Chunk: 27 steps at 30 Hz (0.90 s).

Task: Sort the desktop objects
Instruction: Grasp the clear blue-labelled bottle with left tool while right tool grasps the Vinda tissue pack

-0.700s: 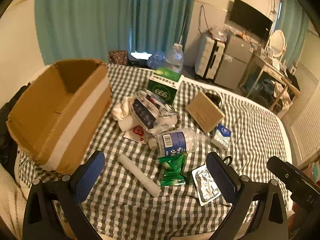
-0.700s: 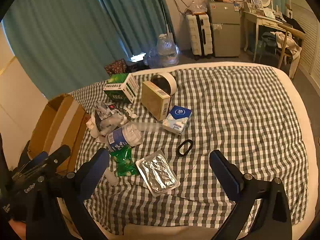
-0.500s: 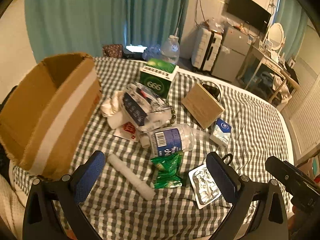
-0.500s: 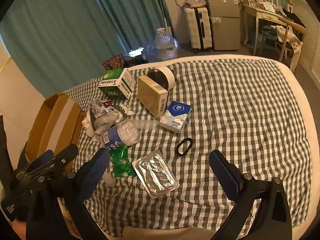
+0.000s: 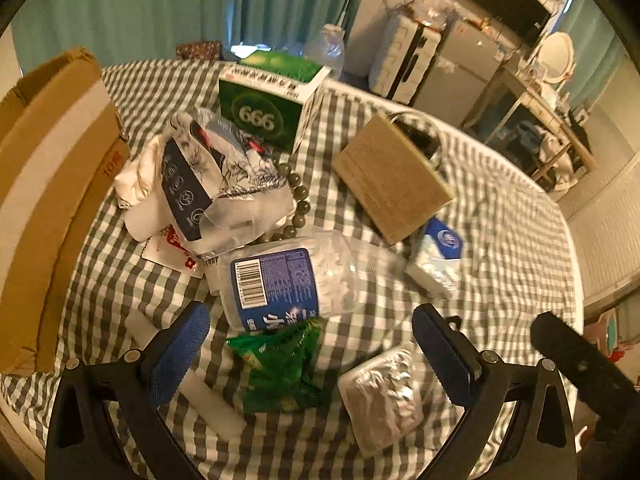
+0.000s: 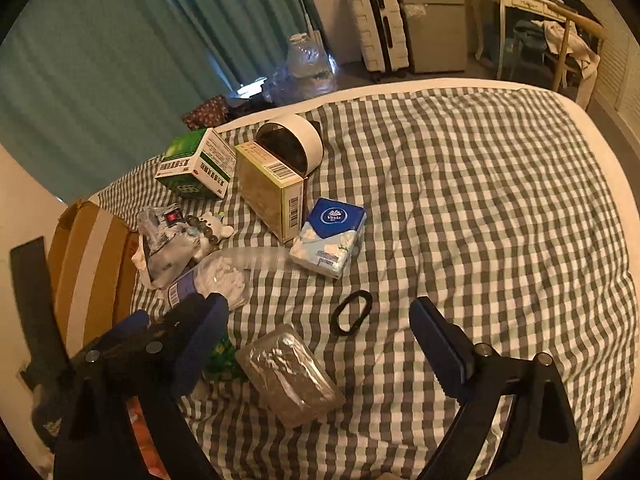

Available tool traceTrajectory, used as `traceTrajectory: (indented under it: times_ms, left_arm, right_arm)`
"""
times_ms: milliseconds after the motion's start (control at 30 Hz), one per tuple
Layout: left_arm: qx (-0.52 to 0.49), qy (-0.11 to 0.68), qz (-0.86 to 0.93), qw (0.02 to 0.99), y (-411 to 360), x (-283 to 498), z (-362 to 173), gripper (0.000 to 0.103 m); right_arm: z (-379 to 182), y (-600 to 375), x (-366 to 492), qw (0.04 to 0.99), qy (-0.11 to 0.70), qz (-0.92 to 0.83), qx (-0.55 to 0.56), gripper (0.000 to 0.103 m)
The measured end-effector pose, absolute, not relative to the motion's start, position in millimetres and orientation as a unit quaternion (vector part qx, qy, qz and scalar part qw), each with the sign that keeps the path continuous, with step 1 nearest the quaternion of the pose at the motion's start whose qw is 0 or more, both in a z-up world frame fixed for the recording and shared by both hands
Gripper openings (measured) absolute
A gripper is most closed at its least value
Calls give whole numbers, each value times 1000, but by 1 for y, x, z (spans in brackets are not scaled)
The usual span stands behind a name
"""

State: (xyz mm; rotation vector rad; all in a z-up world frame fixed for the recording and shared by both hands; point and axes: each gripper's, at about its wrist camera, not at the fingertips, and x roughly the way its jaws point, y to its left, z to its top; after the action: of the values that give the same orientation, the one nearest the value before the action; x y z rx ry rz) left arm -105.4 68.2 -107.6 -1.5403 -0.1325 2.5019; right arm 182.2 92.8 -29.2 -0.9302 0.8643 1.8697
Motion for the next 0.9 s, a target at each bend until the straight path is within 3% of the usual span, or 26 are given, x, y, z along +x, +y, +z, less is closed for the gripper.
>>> traceTrajectory:
  times_ms: [233, 800, 900]
  left_arm:
    - [-538, -71, 838, 53, 61, -131, -133, 103]
    - [-558, -51, 826, 57, 56, -130, -161, 103]
    - [-558, -52, 826, 59, 54, -130, -160, 103]
  right_arm:
    - [-48, 117, 158, 429, 343, 738, -392, 92]
    - [-113, 168, 131, 433, 415, 682, -418, 92]
    - [-116, 166, 127, 432, 407, 681, -428, 82]
